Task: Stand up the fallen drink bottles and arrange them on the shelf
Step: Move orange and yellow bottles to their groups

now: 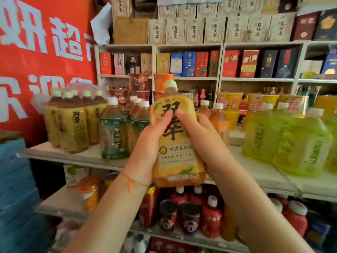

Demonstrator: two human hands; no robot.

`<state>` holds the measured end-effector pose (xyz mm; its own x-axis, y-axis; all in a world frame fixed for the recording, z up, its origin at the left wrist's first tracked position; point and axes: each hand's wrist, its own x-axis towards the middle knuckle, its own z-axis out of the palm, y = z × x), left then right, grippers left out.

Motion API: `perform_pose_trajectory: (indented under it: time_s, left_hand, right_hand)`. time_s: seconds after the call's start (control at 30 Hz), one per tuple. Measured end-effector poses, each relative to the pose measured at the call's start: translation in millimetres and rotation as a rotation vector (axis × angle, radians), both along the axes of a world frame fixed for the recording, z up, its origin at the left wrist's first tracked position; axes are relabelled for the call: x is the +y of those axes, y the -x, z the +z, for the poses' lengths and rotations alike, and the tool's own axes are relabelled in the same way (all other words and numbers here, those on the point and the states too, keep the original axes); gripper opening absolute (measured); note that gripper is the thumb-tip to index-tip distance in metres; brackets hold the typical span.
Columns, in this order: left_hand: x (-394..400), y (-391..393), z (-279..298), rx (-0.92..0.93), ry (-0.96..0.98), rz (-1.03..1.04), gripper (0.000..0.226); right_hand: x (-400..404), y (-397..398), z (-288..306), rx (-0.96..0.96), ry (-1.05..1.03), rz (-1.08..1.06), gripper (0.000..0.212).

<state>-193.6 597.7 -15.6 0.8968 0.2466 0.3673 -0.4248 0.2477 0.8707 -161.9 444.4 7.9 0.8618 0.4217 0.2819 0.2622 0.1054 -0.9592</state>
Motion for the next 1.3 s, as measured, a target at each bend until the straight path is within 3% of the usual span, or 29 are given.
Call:
perform_pose_trajectory:
  time_s: [0.1,0.2,0.23,0.33,0.47,0.53,0.6,0.7,0.87,0.97,1.3]
  left_hand:
    - [37,27,7,0.005,-0.136,0.077,0.025]
    - [70,48,6,-0.025,-0.109,0.186,0.059]
    - [85,51,4,-0.065,-0.157,0.267,0.059]
    - [129,49,11,-0.122,-0.348,0.538,0.032]
    - [200,39,5,-0.223,-0.453,0.779,0.039]
    - [251,21,-11,-0.163,-0.569,0.939,0.040]
    - [293,9,-22,-0.059,-0.685,1.046,0.062]
    - [321,4,-22,-0.084,-0.835,1.038,0.068]
    - [367,-20,-14,-0.131,-1.232,1.084,0.053]
    - [374,-29,-22,-0.170,-1.434,1.062,0.044]
    - [403,-39,-22,-0.403,-1.403,0.969,0.042]
  right_hand:
    - [55,17,-1,0.022,-0.066,0.057,0.053]
    - [110,28,-1,-0.017,-0.093,0.055,0.050]
    - [126,32,-1,-0.039,-0.117,0.048,0.048]
    - [172,37,-8,-0.160,-0.182,-0.017,0.048]
    - [235,34,-25,-0.323,-0.242,-0.133,0.053]
    - [270,28,-31,-0.369,-0.253,-0.197,0.057]
    - [302,21,-35,-0.395,-0.249,-0.279,0.066]
    - [332,15,-40,-0.492,-0.186,-0.464,0.077]
    - [374,-7,-52,-0.818,-0.150,-0.743,0.078]
    - [388,-16,-59,-0.861,-0.051,-0.827,0.076]
    - [411,-24,-58,-0.879,0.072,-1.061,0.063]
